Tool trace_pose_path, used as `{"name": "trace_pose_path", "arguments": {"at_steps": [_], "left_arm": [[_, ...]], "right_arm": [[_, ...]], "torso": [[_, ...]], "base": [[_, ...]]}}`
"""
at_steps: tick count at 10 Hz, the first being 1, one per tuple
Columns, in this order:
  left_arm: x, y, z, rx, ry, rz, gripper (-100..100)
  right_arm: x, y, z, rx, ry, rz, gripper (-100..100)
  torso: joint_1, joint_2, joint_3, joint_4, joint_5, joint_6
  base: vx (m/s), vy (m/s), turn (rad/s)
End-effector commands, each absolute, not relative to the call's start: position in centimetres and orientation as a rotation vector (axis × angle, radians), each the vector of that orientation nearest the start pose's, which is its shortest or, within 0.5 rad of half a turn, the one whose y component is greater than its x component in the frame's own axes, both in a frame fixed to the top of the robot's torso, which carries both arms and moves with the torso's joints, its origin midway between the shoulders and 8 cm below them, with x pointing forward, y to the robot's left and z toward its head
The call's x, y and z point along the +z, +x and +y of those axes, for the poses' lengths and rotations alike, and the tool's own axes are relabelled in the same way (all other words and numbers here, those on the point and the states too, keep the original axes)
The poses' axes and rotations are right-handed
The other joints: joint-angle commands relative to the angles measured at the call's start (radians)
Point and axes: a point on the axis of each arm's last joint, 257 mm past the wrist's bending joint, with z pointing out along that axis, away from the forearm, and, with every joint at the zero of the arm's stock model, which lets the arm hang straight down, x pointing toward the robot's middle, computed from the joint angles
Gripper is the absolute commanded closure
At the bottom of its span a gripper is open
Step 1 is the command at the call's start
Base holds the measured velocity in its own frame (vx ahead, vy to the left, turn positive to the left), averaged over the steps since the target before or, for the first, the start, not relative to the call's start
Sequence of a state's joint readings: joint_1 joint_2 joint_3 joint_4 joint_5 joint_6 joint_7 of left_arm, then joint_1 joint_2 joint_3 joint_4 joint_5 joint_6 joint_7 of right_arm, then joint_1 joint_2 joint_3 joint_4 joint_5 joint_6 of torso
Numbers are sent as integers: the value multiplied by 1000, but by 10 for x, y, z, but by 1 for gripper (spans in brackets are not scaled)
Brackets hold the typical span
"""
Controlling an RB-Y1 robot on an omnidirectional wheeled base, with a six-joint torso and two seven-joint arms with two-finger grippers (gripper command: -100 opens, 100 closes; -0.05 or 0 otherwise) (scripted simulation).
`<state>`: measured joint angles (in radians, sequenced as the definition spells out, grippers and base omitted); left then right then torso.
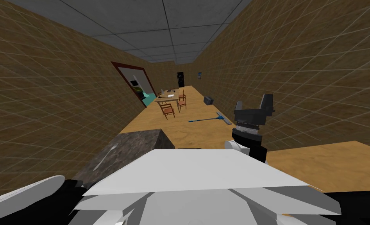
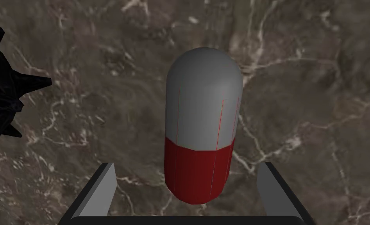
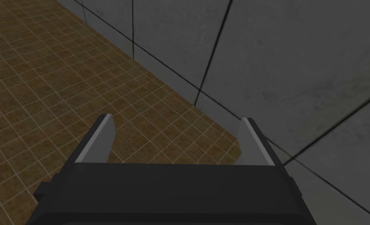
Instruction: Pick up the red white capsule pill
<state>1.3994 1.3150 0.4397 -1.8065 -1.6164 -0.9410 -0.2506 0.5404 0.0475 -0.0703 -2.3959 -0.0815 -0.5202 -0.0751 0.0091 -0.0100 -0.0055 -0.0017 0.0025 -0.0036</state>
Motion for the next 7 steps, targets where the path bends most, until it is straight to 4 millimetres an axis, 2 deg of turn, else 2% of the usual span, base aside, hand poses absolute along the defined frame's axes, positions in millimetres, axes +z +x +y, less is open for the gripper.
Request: {"name": "trace_pose_path", "arguments": {"at_steps": [1,2,3,5,7], "left_arm": [[-326,-43,559,-228,2110,2487,-100],[-326,-44,560,-230,2114,2486,0],[-333,-46,562,-225,2065,2521,-100],[-342,-49,565,-221,2000,2565,-100],[-349,-52,566,-218,1952,2596,-100]], "right_arm": [[67,304,-313,1357,664,433,0],[67,304,-313,1357,664,433,0],[67,304,-313,1357,664,433,0],[67,305,-313,1357,664,433,0],[67,305,-313,1357,664,433,0]], "torso": [[0,0,0,0,0,0],[-3,1,0,0,0,0],[-6,1,1,0,-1,0],[-9,10,6,2,-2,0],[-10,8,5,2,-2,0]], "base": [[7,49,-24],[1,9,1],[-72,-21,-300],[-168,-38,-249],[-69,-65,-205]]}}
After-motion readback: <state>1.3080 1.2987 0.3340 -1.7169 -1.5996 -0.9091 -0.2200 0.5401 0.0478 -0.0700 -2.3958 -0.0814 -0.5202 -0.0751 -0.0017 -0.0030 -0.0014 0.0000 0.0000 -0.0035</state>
